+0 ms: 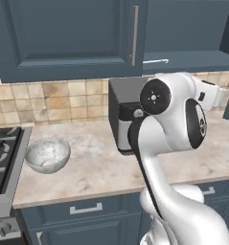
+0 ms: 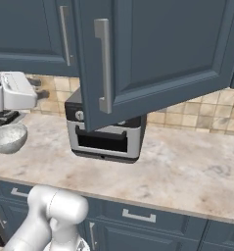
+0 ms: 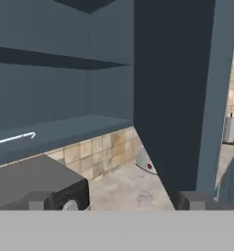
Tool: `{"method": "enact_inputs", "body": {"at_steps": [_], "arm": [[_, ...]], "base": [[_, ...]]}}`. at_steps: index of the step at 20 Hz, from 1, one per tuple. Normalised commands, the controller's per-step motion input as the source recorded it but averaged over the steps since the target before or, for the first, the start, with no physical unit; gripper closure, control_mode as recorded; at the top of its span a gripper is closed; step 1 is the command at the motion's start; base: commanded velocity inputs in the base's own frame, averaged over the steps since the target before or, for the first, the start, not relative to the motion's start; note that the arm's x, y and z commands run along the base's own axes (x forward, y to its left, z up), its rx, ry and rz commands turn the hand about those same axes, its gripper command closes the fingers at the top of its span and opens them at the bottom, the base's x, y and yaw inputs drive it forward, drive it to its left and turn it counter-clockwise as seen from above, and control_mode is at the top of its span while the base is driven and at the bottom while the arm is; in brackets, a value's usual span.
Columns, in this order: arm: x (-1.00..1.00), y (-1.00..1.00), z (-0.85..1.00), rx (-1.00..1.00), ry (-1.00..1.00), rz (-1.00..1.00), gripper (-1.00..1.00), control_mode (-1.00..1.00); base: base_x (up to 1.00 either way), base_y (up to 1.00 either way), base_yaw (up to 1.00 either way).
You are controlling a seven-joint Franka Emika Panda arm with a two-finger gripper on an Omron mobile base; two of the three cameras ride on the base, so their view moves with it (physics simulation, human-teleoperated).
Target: Open the cabinet and move the ladle to the pot. Then close the cabinet.
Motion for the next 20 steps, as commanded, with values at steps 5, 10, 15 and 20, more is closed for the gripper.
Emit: {"method": "enact_inputs", "body": {"at_steps": [5,10,15,20], "arm": [[0.43,-0.46,0.00,-0.03,0.00,-0.11,-1.00,-1.00],[0.26,-0.61,0.00,-0.03,0.00,-0.12,-1.00,-1.00],[0.28,-0.59,0.00,-0.01,0.00,-0.12,-1.00,-1.00],[0.24,-0.57,0.00,0.00,0.00,-0.13,-1.00,-1.00]], "base": [[0.00,0.00,0.00],[0.00,0.00,0.00],[0.00,0.00,0.00],[0.00,0.00,0.00]]}}
